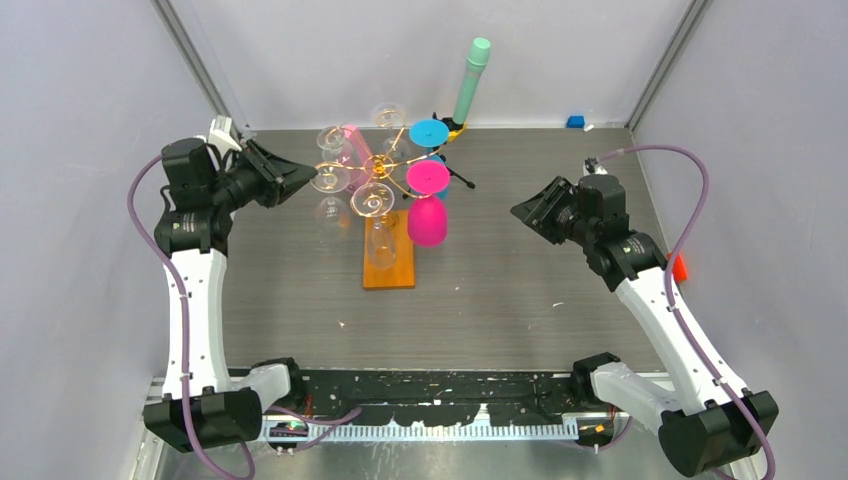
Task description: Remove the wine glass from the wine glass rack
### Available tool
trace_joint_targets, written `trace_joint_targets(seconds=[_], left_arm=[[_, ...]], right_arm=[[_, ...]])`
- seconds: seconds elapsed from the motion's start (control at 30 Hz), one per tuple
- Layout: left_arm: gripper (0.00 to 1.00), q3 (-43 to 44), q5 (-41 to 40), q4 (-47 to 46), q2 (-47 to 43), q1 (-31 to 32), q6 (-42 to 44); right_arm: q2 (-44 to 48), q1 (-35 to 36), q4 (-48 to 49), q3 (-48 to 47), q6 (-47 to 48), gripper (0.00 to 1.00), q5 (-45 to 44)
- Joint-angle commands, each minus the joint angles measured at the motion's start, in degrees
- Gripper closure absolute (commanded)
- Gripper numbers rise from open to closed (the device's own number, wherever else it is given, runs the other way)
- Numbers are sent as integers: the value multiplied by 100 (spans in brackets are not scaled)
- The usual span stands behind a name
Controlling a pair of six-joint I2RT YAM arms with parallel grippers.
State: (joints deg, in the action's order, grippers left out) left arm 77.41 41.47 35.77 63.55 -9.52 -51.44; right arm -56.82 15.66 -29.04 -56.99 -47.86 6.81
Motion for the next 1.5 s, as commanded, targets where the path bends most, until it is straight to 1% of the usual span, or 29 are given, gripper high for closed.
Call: trace_joint_targets(seconds=[0.0, 0.07, 0.17, 0.3, 0.37, 0.4, 0.43, 0.5, 0.67, 0.97, 1.1, 1.23, 1.37, 1.47], left_arm=[[77, -46, 506, -232, -7, -15, -257], [73, -48, 545, -163, 27, -15, -260], [73, -51, 603, -119, 113, -15, -268], [79, -25, 636, -145, 127, -14, -286], [86, 1, 647, -141, 133, -15, -279], [94, 11, 651, -140, 132, -15, -265], [100, 29, 667, -147, 108, -15, -255], [100, 137, 613, -160, 29, -10, -199], [100, 676, 193, 367, -89, -15, 130], [100, 768, -147, 318, -67, -37, 113], [100, 756, -199, -38, 21, -48, -61], [100, 643, 11, -636, 171, -42, -425], [100, 614, 142, -928, 283, -41, -580], [100, 503, 330, -1330, 360, 34, -791]], right_arm=[[83, 26, 80, 13, -19, 55, -165], [76, 29, 81, 34, -17, 55, -178], [56, 26, 82, 47, -37, 55, -181], [40, 32, 82, 54, -10, 55, -127], [47, 28, 87, 64, -5, 55, -121], [48, 31, 85, 65, -5, 55, -121], [48, 26, 83, 61, 2, 55, -120], [55, 26, 55, 52, 14, 55, -122], [82, 26, 11, 26, 24, 55, -152], [117, 32, -26, 39, 7, 56, -180], [134, 24, -44, 22, 8, 56, -201], [140, 34, -66, 11, 25, 56, -200], [170, 25, -69, 20, 23, 55, -235], [171, 33, -73, 30, 30, 56, -244]])
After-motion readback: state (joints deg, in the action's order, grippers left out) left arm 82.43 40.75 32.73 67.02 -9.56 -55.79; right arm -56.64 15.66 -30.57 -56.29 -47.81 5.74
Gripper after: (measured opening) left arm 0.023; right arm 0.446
